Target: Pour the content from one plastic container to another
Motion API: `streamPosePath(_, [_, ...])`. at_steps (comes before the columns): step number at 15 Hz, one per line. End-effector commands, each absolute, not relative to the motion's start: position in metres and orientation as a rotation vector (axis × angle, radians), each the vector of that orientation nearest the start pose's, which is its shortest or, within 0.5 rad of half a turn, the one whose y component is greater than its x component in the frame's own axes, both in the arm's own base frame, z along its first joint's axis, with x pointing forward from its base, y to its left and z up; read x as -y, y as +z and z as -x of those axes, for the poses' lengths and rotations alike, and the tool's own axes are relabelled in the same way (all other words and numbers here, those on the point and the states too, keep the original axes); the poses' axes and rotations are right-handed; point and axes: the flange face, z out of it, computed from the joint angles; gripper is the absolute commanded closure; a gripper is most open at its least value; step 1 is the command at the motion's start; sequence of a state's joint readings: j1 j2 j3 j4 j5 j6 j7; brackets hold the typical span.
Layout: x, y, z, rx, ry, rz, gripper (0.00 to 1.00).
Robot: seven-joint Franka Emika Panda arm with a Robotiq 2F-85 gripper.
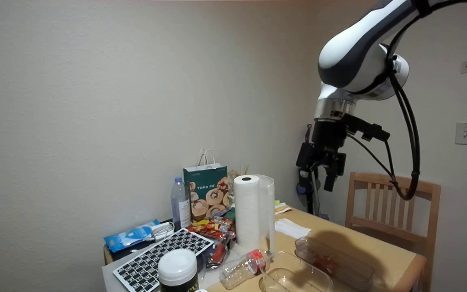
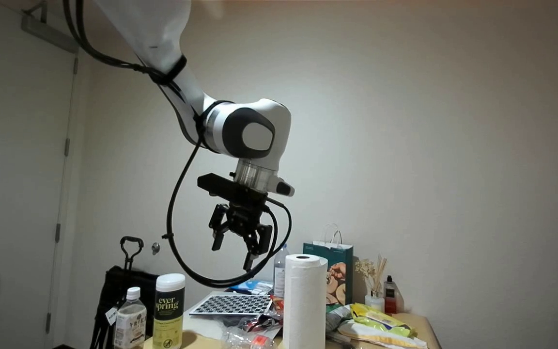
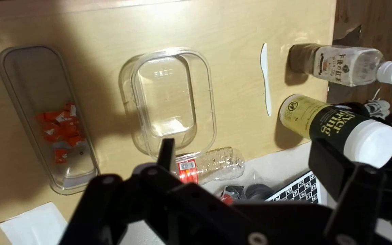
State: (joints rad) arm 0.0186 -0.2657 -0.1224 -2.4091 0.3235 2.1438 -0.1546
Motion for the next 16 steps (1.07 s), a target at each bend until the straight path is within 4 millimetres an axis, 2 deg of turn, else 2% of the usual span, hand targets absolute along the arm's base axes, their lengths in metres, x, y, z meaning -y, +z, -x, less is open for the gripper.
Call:
streamPosePath(1, [0.033,0.415,-0.453,-0.170,-0.047,2.836,0.00])
streamPosePath(3, [0.032,0.413,-0.453,-0.108,-0.038,2.838,0.00])
streamPosePath(6, [0.041,0.375,-0.447,0.155,-0.038,2.796,0.00])
streamPosePath(10, [0.082,0.310,-0.444,0.305,0.097,2.727,0.00])
streamPosePath(12, [0.099,0.287,-0.448,0.290,0.154,2.768,0.00])
streamPosePath(13, [0.103,0.280,-0.451,0.260,0.178,2.792,0.00])
streamPosePath(14, [0.096,0.293,-0.441,0.253,0.156,2.765,0.00])
streamPosePath(16, [0.103,0.279,-0.446,0.235,0.187,2.775,0.00])
